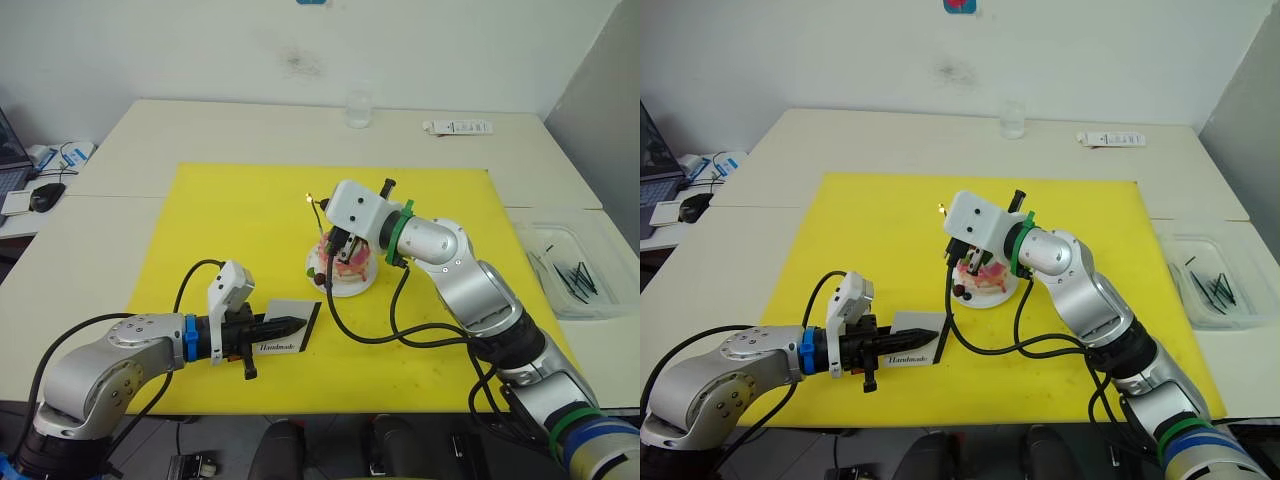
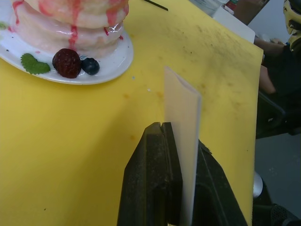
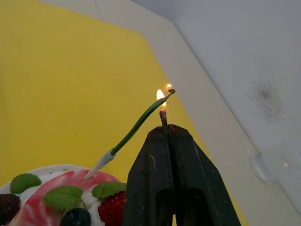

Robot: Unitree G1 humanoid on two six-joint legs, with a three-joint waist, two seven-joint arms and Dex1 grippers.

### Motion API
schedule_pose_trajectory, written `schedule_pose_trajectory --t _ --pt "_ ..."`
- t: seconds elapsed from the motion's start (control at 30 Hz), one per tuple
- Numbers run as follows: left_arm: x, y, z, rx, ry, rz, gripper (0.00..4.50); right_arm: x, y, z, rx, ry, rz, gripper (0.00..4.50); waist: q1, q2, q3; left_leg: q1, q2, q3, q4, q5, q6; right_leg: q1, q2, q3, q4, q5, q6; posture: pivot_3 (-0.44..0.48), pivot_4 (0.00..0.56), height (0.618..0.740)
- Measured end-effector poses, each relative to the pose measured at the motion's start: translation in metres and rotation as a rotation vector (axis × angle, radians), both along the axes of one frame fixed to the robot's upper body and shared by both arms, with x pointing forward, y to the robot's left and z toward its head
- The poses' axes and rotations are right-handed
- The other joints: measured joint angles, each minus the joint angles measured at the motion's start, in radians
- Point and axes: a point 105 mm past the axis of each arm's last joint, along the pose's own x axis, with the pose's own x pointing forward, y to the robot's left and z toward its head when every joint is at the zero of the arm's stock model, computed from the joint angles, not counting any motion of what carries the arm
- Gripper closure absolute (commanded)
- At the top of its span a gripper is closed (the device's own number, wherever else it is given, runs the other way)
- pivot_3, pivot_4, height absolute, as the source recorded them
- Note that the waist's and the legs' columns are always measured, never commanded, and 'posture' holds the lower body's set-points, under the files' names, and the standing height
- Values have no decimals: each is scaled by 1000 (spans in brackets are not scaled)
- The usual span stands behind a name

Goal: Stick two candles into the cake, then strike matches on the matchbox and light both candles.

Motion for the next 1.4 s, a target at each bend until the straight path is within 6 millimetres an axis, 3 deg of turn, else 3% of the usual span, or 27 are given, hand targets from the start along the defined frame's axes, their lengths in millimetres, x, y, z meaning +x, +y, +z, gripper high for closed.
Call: schedule_pose_trajectory --t 0.63,0.87,1.0,1.07,1.2,1.3,1.4 --pt "1 -1 2 0 -5 -5 4500 -1 -1 6 20 -15 -4 4493 0 0 0 0 0 0 0 0 0 0 0 0 0 0 0 0 150 740" --pt "1 -2 2 -2 -4 -8 4500 2 -8 29 133 -38 -50 4493 0 0 0 0 0 0 0 0 0 0 0 0 0 0 0 0 150 740" --pt "0 -3 1 -5 0 -12 4500 -5 -10 55 235 -44 -44 4493 0 0 0 0 0 0 0 0 0 0 0 0 0 0 0 0 150 740" --pt "0 -4 1 -9 2 -15 4500 -10 -20 77 293 -69 -52 4493 1 0 0 0 0 0 0 0 0 0 0 0 0 0 0 0 150 740" --pt "-4 -7 2 -27 23 -37 4500 -14 -49 99 319 -110 -106 4493 1 0 0 0 -1 0 0 0 0 0 -1 0 0 0 0 0 150 740" --pt "-11 -15 9 -80 58 -83 4500 -11 -88 95 268 -105 -215 4493 6 0 0 0 -1 -1 0 0 0 1 -1 -1 -1 0 0 0 150 740" --pt "-17 -23 22 -133 79 -133 4500 -9 -142 77 210 -54 -383 4493 9 0 0 -1 -1 0 0 0 0 1 -1 0 -1 0 0 0 150 740"
